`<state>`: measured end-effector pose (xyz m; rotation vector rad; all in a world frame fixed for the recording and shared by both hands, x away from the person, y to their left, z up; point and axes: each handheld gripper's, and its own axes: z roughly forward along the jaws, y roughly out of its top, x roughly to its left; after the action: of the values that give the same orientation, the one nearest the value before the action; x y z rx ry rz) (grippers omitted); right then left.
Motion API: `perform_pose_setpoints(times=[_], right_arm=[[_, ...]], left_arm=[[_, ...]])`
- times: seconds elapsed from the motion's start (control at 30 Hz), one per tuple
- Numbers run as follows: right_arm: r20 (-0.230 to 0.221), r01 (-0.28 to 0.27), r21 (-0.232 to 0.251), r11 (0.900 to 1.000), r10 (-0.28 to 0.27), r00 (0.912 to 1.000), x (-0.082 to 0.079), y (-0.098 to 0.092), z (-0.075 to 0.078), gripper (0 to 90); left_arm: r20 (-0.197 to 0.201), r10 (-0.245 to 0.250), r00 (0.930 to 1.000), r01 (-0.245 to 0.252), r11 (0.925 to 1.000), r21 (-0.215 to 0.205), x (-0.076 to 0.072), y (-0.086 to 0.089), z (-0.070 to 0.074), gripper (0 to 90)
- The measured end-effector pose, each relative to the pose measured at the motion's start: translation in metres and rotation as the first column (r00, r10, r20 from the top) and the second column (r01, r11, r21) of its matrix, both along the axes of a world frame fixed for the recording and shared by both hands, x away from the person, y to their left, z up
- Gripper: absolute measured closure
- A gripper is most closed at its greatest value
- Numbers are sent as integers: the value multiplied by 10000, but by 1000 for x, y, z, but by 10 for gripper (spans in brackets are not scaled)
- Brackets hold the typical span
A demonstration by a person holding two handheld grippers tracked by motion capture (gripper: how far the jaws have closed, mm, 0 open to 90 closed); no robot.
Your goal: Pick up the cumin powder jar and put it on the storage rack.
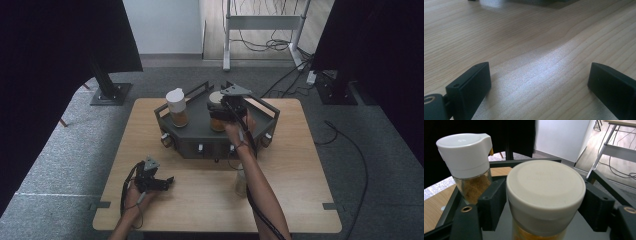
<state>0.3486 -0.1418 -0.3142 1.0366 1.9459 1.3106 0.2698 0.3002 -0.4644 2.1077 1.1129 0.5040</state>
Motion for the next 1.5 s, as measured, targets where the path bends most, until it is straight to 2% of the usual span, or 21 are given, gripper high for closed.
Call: perform_pose_setpoints(times=[0.2,0.27,0.63,0.93,1.2,1.5], right_arm=[[-353,-298,-70,9995,296,9989,5,-1,4,135],[-287,-331,-97,9994,328,9990,4,-1,3,124],[-224,-333,-59,9994,332,9992,-4,-5,6,122],[-34,-395,-47,9992,395,9992,-17,-11,10,127],[137,-518,-67,9986,519,9986,-29,-21,12,127],[137,-644,-121,9979,646,9978,-39,-34,15,133]], left_arm=[[2,1,10000,-1,10000,-3,0,0,0,45],[-1,0,10000,0,10000,-2,0,0,0,45],[-1,4,10000,-4,10000,-1,0,0,0,45],[-6,29,10000,-29,10000,0,0,-1,0,42],[-6,33,10000,-33,10000,-2,0,-1,0,42],[-8,41,10000,-41,10000,2,0,-1,0,40]])
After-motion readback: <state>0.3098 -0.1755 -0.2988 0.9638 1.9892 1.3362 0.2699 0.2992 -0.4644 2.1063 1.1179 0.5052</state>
